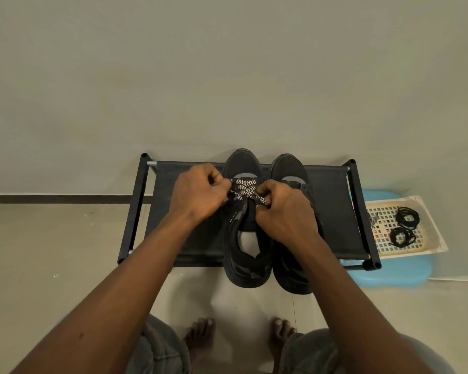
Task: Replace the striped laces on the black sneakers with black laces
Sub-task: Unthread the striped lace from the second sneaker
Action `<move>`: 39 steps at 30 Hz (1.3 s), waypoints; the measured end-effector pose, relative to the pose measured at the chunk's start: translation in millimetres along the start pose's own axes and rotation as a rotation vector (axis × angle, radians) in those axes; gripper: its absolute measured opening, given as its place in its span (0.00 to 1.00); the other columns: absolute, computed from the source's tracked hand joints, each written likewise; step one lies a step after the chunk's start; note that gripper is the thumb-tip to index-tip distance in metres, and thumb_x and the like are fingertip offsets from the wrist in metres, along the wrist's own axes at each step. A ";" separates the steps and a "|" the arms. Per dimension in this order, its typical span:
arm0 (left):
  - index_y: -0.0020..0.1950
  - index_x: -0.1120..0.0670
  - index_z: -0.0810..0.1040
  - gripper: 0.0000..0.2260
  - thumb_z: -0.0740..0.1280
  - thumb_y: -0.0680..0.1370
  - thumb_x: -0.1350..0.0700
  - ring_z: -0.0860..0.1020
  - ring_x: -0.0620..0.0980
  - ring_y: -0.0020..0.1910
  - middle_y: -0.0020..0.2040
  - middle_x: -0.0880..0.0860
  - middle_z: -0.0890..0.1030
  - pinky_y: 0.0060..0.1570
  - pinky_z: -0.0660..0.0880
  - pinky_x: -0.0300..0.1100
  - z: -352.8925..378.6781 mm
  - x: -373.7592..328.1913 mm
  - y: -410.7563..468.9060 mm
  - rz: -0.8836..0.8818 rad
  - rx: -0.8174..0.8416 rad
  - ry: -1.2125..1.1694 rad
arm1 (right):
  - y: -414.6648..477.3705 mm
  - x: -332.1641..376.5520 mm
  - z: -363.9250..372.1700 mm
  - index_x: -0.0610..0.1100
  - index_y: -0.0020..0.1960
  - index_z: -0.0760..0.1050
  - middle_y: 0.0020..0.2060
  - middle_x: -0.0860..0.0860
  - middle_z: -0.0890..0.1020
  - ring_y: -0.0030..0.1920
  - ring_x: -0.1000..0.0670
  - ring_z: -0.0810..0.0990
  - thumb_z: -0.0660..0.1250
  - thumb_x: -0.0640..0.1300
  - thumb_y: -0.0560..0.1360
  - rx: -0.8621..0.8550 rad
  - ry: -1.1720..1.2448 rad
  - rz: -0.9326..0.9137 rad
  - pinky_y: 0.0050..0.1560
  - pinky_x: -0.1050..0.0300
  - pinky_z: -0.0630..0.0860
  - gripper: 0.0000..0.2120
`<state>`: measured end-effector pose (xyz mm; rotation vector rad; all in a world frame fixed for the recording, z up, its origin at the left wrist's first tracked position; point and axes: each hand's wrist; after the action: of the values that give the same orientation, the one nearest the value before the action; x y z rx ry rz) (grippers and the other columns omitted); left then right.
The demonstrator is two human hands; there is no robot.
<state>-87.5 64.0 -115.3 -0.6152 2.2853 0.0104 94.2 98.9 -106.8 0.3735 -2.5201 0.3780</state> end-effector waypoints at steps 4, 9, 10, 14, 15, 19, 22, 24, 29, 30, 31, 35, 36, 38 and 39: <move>0.60 0.46 0.77 0.13 0.72 0.77 0.47 0.76 0.54 0.62 0.61 0.51 0.76 0.63 0.76 0.57 -3.9 6.4 2.0 0.017 -0.068 0.213 | -0.3 0.3 2.3 0.49 0.59 0.78 0.48 0.51 0.81 0.48 0.47 0.80 0.72 0.46 0.75 -0.052 -0.051 -0.041 0.50 0.49 0.80 0.13; 0.47 0.45 0.78 0.10 0.74 0.73 0.43 0.82 0.46 0.47 0.46 0.42 0.83 0.52 0.80 0.49 1.9 -12.2 -6.0 0.024 0.052 0.108 | -1.6 5.1 4.3 0.48 0.59 0.75 0.53 0.50 0.77 0.50 0.46 0.78 0.71 0.51 0.76 -0.122 -0.173 -0.107 0.47 0.52 0.75 0.14; 0.47 0.44 0.76 0.11 0.74 0.72 0.43 0.82 0.46 0.46 0.45 0.43 0.83 0.52 0.80 0.49 3.6 -14.5 -7.8 0.007 0.121 0.100 | -1.5 5.3 3.7 0.47 0.61 0.75 0.53 0.49 0.77 0.50 0.46 0.78 0.71 0.50 0.76 -0.111 -0.184 -0.125 0.47 0.52 0.74 0.15; 0.62 0.43 0.72 0.27 0.73 0.67 0.37 0.79 0.51 0.53 0.56 0.48 0.76 0.56 0.78 0.50 8.5 -16.7 -17.0 0.030 0.304 0.193 | -1.8 5.2 3.9 0.44 0.67 0.73 0.56 0.46 0.76 0.53 0.44 0.79 0.71 0.42 0.76 -0.037 -0.184 -0.188 0.51 0.52 0.76 0.21; 0.68 0.44 0.70 0.31 0.73 0.68 0.37 0.78 0.53 0.55 0.59 0.49 0.75 0.57 0.77 0.51 9.7 -16.2 -18.4 0.050 0.296 0.244 | -2.2 5.5 4.3 0.43 0.68 0.72 0.57 0.45 0.76 0.53 0.43 0.79 0.71 0.40 0.76 -0.033 -0.179 -0.190 0.52 0.52 0.77 0.21; 0.72 0.49 0.70 0.32 0.74 0.71 0.42 0.79 0.54 0.55 0.60 0.52 0.79 0.57 0.78 0.50 9.7 -14.2 -17.6 0.084 0.254 0.246 | 0.1 3.9 3.2 0.43 0.66 0.73 0.56 0.44 0.76 0.53 0.43 0.78 0.70 0.38 0.75 -0.040 -0.172 -0.142 0.52 0.51 0.77 0.20; 0.70 0.49 0.72 0.28 0.75 0.73 0.50 0.81 0.50 0.51 0.59 0.50 0.82 0.56 0.80 0.49 6.4 -13.3 -15.1 0.043 0.271 0.112 | 0.4 3.4 3.1 0.44 0.66 0.73 0.56 0.45 0.75 0.52 0.43 0.78 0.70 0.39 0.74 -0.040 -0.177 -0.122 0.50 0.52 0.76 0.20; 0.70 0.48 0.72 0.27 0.76 0.73 0.51 0.82 0.49 0.50 0.58 0.49 0.82 0.56 0.81 0.48 5.3 -12.4 -16.4 0.047 0.265 0.067 | -0.9 6.4 6.0 0.46 0.67 0.72 0.57 0.46 0.75 0.51 0.44 0.78 0.70 0.42 0.75 -0.053 -0.242 -0.152 0.47 0.52 0.76 0.21; 0.71 0.47 0.71 0.28 0.75 0.73 0.51 0.81 0.49 0.51 0.56 0.48 0.81 0.56 0.81 0.48 3.1 -6.5 -15.4 0.068 0.261 0.043 | 2.3 9.4 13.3 0.46 0.67 0.72 0.56 0.47 0.78 0.53 0.44 0.79 0.72 0.50 0.76 -0.137 -0.385 -0.252 0.44 0.51 0.77 0.22; 0.71 0.47 0.71 0.28 0.75 0.73 0.51 0.81 0.48 0.50 0.55 0.47 0.80 0.55 0.81 0.47 2.7 -5.7 -14.9 0.073 0.262 0.039 | 4.4 9.7 14.5 0.46 0.65 0.73 0.54 0.47 0.79 0.52 0.44 0.80 0.73 0.52 0.76 -0.154 -0.395 -0.255 0.42 0.51 0.76 0.21; 0.71 0.48 0.71 0.28 0.75 0.73 0.51 0.81 0.48 0.49 0.54 0.47 0.80 0.54 0.81 0.46 2.9 -4.4 -13.4 0.078 0.263 0.037 | 7.4 10.4 17.0 0.45 0.63 0.75 0.52 0.47 0.80 0.49 0.44 0.81 0.73 0.53 0.76 -0.170 -0.413 -0.260 0.40 0.52 0.75 0.20; 0.70 0.48 0.71 0.27 0.75 0.73 0.50 0.81 0.48 0.49 0.56 0.49 0.81 0.53 0.80 0.46 6.5 -2.8 -10.3 0.108 0.256 0.054 | 14.9 10.2 25.0 0.44 0.53 0.79 0.41 0.47 0.81 0.34 0.45 0.81 0.73 0.50 0.76 -0.237 -0.490 -0.296 0.30 0.57 0.64 0.12; 0.70 0.49 0.71 0.27 0.75 0.73 0.49 0.81 0.49 0.50 0.56 0.49 0.81 0.55 0.80 0.48 7.5 -2.5 -9.9 0.115 0.255 0.062 | 15.2 9.1 26.1 0.43 0.51 0.79 0.39 0.47 0.81 0.31 0.45 0.80 0.74 0.49 0.76 -0.252 -0.498 -0.302 0.28 0.58 0.63 0.10; 0.70 0.49 0.72 0.28 0.74 0.72 0.48 0.80 0.50 0.52 0.57 0.50 0.81 0.56 0.80 0.50 9.1 -1.6 -9.0 0.121 0.252 0.076 | 14.5 8.6 28.8 0.43 0.49 0.79 0.37 0.47 0.81 0.27 0.46 0.77 0.73 0.46 0.76 -0.280 -0.498 -0.317 0.27 0.59 0.61 0.08; 0.70 0.48 0.72 0.28 0.74 0.71 0.46 0.80 0.50 0.52 0.57 0.50 0.81 0.57 0.80 0.50 9.3 -1.4 -8.6 0.117 0.250 0.076 | 14.1 9.2 30.0 0.42 0.49 0.79 0.36 0.46 0.81 0.27 0.46 0.77 0.72 0.45 0.76 -0.291 -0.480 -0.327 0.28 0.58 0.61 0.06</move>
<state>-76.7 58.7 -119.5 -0.3568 2.3445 -0.2424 67.4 100.0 -128.4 0.8239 -2.8442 -0.2340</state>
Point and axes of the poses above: each hand's wrist, its own y-axis towards the middle knuckle, its own z-axis out of the palm, x = y × z
